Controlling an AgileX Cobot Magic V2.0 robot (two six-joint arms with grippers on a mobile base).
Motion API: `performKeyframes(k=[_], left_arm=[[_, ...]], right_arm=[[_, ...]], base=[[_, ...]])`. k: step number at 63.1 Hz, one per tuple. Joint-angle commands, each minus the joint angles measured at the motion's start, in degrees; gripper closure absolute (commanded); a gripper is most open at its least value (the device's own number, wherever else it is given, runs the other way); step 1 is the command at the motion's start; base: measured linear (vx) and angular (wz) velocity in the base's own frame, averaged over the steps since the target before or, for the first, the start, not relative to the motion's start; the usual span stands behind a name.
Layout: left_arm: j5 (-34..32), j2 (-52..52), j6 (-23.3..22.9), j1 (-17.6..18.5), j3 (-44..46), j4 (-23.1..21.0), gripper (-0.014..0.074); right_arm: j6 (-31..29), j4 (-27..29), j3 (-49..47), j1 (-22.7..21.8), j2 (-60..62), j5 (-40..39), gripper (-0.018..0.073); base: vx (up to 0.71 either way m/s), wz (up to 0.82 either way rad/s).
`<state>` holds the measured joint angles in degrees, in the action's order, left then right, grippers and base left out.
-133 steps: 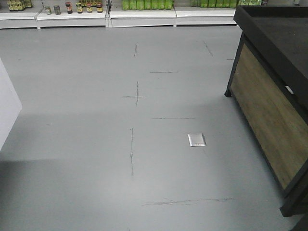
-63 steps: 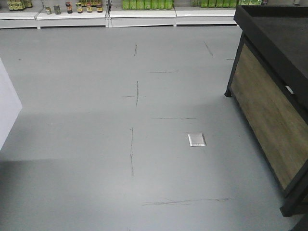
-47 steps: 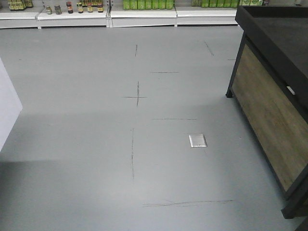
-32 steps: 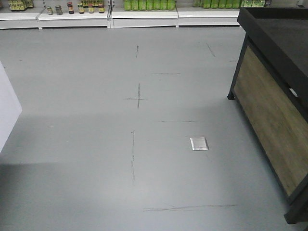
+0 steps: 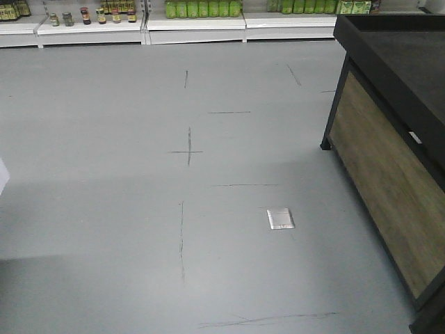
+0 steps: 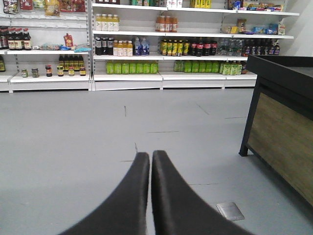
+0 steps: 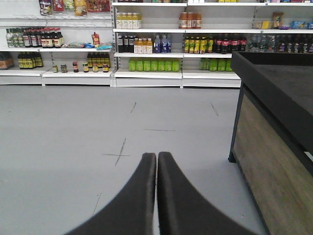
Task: Pick three apples into basket with both arms
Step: 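Drive the base forward along the aisle toward the fruit display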
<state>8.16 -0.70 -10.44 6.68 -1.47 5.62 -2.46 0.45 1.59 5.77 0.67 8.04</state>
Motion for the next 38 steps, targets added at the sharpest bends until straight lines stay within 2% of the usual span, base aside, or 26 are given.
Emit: performKeyframes(k=[1, 38], left_arm=[[-4.46, -0.89, -0.37, 0.09, -0.32, -0.36, 0.0603], [-4.46, -0.89, -0.37, 0.09, -0.32, -0.36, 0.0603]], right_arm=[[-0.59, -0.45, 0.83, 0.04, 0.77, -4.29, 0.0568], [-0.59, -0.45, 0.83, 0.04, 0.77, -4.29, 0.0568]], base=[[0.16, -0.09], [0.17, 0.02]])
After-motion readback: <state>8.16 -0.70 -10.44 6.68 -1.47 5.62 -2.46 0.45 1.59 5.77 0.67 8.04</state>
